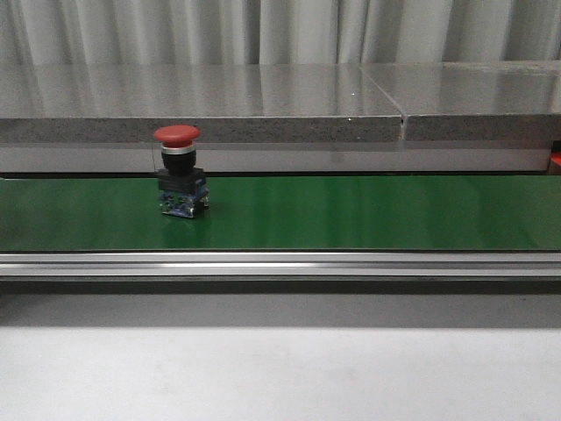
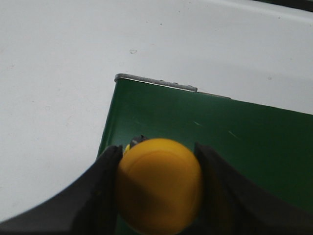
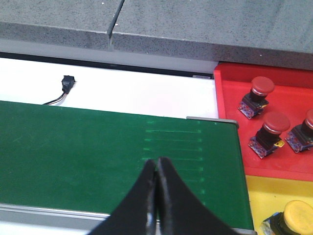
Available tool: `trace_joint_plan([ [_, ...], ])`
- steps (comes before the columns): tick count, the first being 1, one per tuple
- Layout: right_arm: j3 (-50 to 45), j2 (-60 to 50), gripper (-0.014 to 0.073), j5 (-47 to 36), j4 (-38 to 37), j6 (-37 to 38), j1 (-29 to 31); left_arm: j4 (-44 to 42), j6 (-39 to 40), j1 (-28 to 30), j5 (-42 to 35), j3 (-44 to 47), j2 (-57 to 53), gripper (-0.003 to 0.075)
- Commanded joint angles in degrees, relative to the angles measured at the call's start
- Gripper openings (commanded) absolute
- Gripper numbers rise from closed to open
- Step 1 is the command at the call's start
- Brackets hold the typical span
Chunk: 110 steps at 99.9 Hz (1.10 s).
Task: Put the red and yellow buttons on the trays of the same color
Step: 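Set the yellow button on the belt start and open the left gripper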
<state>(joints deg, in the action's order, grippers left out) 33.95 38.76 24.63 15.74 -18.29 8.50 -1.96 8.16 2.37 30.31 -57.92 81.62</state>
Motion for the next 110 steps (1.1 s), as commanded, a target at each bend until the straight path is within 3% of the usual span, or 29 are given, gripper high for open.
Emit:
trace_joint_plan([
  [1,1.54,-0.37,-0.0068,-3.99,0.33,-0.29,-0.1,0.55,0.1,-0.35,-4.09,-1.28,-0.28,-0.0019],
  [41,1.54,-0.37,-0.0068,-3.99,0.33,-0.29,-0.1,0.67,0.1,-0.35,-2.31,-1.28,2.66,-0.0001],
  [53,1.54,-0.37,-0.0068,-3.99,0.33,-0.29,-0.1,0.67,0.1,-0.35,-1.84,-1.28,2.66,0.0108],
  [72,1.54,-0.37,-0.0068,-3.99,0.33,-0.29,-0.1,0.67,0.1,-0.35,-1.79,-1.28,2.66,0.0436],
  [79,1.54,-0.37,-0.0068,-3.99,0.33,-0.29,-0.1,0.67,0.1,-0.35,-1.98,-1.28,2.66,0.0525],
  [86,1.54,-0.37,-0.0068,-3.99,0.33,-0.29,-0.1,0.67,0.1,-0.35,-2.1,-1.54,2.66,0.0559],
  [110,1.54,-0.37,-0.0068,-3.99,0.33,-0.29,-0.1,0.67,-0.11,-0.35,-1.36,-6.34,2.04,0.0557],
])
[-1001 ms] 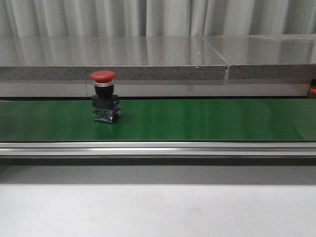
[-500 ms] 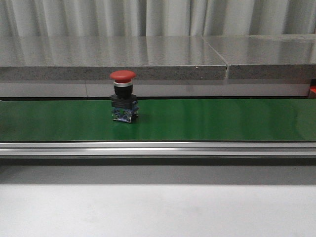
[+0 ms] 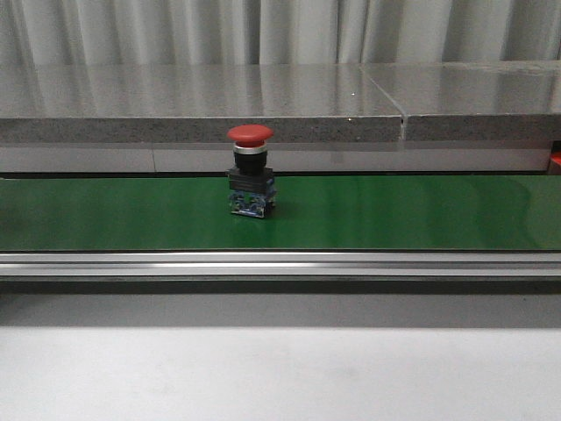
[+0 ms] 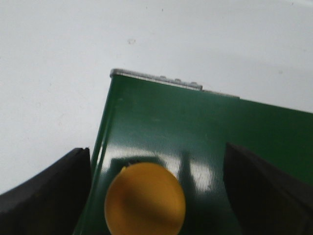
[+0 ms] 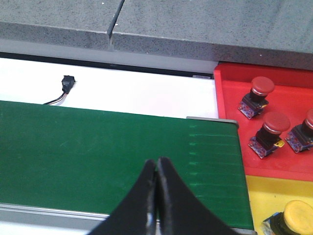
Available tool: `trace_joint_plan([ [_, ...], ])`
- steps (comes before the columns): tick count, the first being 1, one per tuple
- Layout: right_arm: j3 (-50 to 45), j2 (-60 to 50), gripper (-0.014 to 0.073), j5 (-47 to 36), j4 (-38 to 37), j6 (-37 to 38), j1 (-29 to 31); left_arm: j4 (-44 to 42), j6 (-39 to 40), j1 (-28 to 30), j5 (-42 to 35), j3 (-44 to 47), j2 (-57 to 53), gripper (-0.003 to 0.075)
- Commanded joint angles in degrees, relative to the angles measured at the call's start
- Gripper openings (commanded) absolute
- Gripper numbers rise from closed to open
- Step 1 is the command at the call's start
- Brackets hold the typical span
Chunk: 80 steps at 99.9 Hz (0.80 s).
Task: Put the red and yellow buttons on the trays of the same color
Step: 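Set the yellow button on the belt start and open the left gripper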
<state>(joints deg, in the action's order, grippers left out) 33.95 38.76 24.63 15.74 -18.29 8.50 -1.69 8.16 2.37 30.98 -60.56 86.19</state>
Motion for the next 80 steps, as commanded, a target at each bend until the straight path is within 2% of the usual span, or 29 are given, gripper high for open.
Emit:
trace_joint_plan([
  [1,1.54,-0.37,-0.0068,-3.99,0.33,-0.29,-0.1,0.4,-0.11,-0.35,-2.03,-3.89,-2.62,0.0557],
  [24,1.54,-0.37,-0.0068,-3.99,0.33,-0.29,-0.1,0.52,-0.23,-1.1,-1.79,-6.37,-8.79,0.0557],
  [45,1.54,-0.37,-0.0068,-3.99,0.33,-0.29,-0.1,0.52,-3.09,-4.81,-1.92,-5.48,-18.57,0.0557],
  [64,1.54,-0.37,-0.0068,-3.99,0.33,-0.29,-0.1,0.52,-3.09,-8.63,-2.78,-1.37,-27.61,0.0557],
  [80,1.54,-0.37,-0.0068,-3.99,0.33,-0.29,-0.1,0.52,-3.09,-11.68,-5.14,5.73,-35.64,0.0554],
])
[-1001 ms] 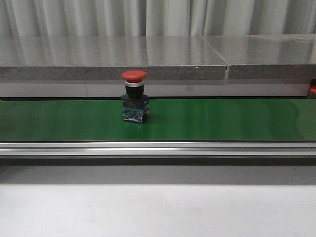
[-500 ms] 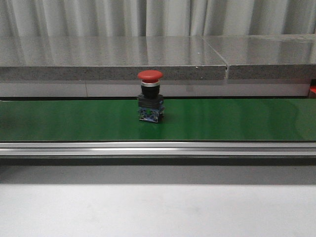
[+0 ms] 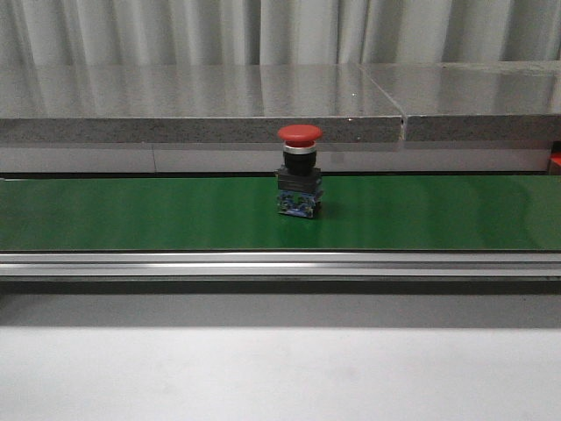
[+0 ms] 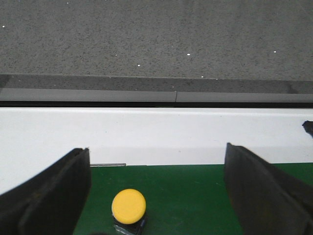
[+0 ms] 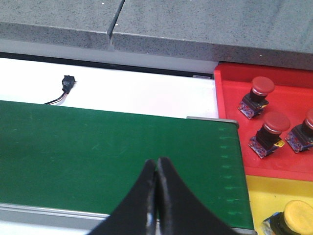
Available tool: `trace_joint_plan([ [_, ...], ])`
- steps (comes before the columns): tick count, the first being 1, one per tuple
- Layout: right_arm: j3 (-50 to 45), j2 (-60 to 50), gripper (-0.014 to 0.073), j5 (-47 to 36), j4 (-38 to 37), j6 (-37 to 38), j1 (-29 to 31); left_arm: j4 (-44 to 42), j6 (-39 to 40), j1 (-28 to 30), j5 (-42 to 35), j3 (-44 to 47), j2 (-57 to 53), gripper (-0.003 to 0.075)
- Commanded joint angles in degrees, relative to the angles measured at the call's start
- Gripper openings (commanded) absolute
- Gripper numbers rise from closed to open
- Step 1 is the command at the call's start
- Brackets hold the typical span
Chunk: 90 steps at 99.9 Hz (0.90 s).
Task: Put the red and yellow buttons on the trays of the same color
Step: 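Set the yellow button on the belt start and open the left gripper, then lower the right gripper onto the red button at the belt end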
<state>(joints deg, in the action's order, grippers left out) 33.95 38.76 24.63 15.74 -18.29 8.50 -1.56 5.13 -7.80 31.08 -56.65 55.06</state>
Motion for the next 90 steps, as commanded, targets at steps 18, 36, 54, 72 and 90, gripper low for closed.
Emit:
trace_joint_plan([
  [18,1.54,-0.37,-0.0068,-3.99,0.33,-0.29,-0.1,0.38,-0.06,-2.48,-5.48,11.47,-14.01,0.0502],
  [36,1.54,-0.37,-0.0068,-3.99,0.33,-0.29,-0.1,0.38,-0.06,-2.48,-5.48,20.59,-24.35,0.0375],
  [54,1.54,-0.37,-0.0068,-3.99,0.33,-0.29,-0.1,1.56,-0.06,-2.48,-5.16,25.96,-32.06,0.019],
  [72,1.54,-0.37,-0.0068,-3.99,0.33,-0.29,-0.1,1.56,-0.06,-2.48,-5.05,28.71,-35.76,-0.0017],
  [90,1.54,-0.37,-0.0068,-4.61,0.33,-0.29,-0.1,1.56,-0.06,-2.48,-4.95,28.96,-36.02,-0.0019],
])
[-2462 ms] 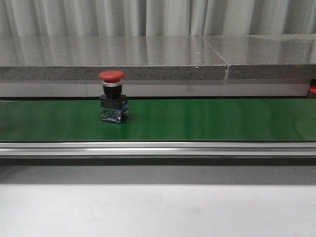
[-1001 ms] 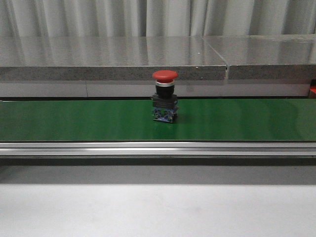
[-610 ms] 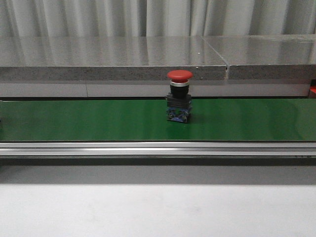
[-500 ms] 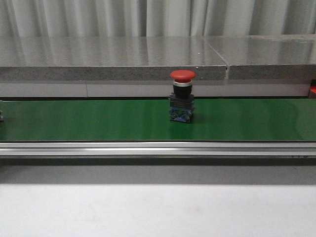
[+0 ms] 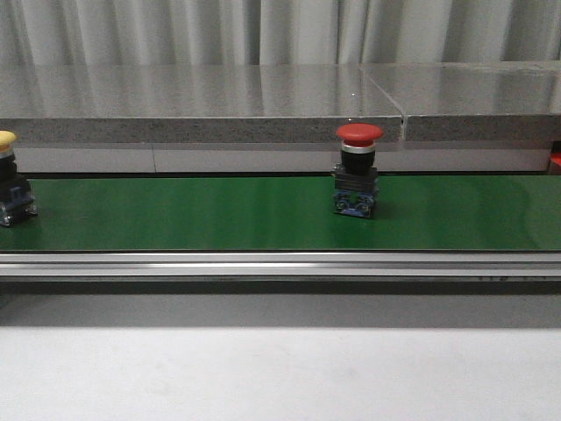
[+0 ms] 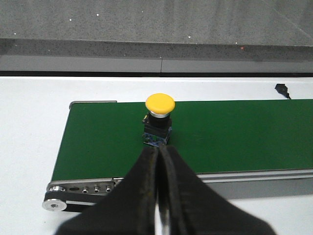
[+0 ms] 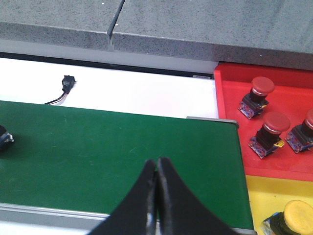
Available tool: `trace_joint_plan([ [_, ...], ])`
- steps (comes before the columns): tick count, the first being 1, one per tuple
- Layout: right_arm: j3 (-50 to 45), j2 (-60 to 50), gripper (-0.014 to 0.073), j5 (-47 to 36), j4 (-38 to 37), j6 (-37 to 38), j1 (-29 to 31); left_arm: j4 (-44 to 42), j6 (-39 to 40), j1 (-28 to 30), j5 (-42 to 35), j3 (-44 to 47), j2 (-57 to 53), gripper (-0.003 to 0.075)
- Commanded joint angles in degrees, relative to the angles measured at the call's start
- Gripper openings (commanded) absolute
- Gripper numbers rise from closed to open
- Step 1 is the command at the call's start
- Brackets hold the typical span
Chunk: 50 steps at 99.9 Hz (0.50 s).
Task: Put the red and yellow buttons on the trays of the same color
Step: 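Lower the right gripper onto the red button at the belt end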
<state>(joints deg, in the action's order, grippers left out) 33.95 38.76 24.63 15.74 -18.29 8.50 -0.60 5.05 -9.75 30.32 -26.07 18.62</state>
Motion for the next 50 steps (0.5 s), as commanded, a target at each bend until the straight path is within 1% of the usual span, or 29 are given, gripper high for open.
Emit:
trace_joint_plan([
  [1,1.54,-0.37,-0.0068,-4.68,0.33,-0.29,-0.1,0.6,0.02,-0.52,-4.19,-1.62,0.42,-0.0019],
  [21,1.54,-0.37,-0.0066,-4.14,0.33,-0.29,-0.1,0.6,0.02,-0.52,-4.19,-1.62,0.42,-0.0019],
  [30,1.54,-0.37,-0.0039,-3.88,0.33,-0.29,-0.1,0.6,0.02,-0.52,-4.19,-1.62,0.42,-0.0019],
  [35,1.54,-0.37,0.0013,-3.65,0.33,-0.29,-0.1,0.6,0.02,-0.52,-4.19,-1.62,0.42,-0.0019],
  [42,1.54,-0.37,0.0139,-3.05,0.33,-0.29,-0.1,0.6,0.02,-0.52,-4.19,-1.62,0.42,-0.0019],
  [47,1.54,-0.37,0.0274,-2.27,0.33,-0.29,-0.1,0.6,0.02,-0.52,-4.19,-1.62,0.42,-0.0019],
  [49,1.54,-0.37,0.0311,-1.87,0.33,-0.29,-0.1,0.6,0.02,-0.52,-4.19,-1.62,0.42,-0.0019],
  [50,1.54,-0.37,0.0347,-1.77,0.33,-0.29,-0.1,0.6,0.02,-0.52,-4.19,-1.62,0.42,-0.0019],
])
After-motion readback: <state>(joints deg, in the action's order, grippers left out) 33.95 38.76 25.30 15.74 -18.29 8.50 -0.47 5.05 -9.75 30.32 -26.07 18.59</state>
